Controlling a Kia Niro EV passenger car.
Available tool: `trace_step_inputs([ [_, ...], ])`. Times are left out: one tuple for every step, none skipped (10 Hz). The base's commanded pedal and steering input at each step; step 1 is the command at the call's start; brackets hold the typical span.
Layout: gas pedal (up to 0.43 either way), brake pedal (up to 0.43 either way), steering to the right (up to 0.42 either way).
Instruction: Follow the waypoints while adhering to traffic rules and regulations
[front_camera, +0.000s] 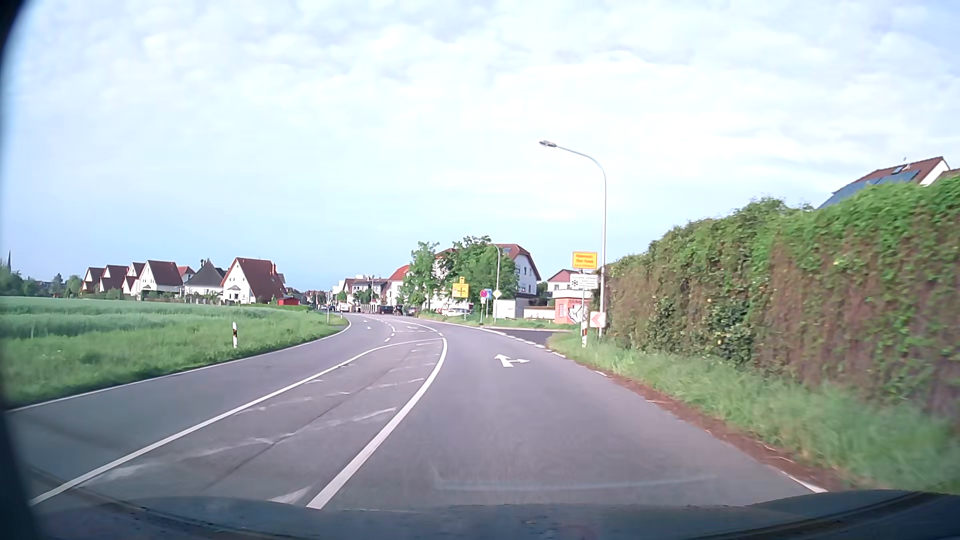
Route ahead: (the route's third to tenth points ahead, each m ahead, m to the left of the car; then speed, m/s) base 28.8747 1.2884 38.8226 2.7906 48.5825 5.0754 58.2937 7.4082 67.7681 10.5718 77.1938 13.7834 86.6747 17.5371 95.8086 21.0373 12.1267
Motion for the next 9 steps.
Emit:
trace_step_inputs([
  [0.110, 0.000, -0.022],
  [0.110, 0.000, -0.022],
  [0.110, 0.000, -0.022],
  [0.110, 0.000, -0.022],
  [0.110, 0.000, -0.022],
  [0.110, 0.000, -0.022],
  [0.110, 0.000, -0.022],
  [0.110, 0.000, -0.022],
  [0.110, 0.000, -0.022],
])
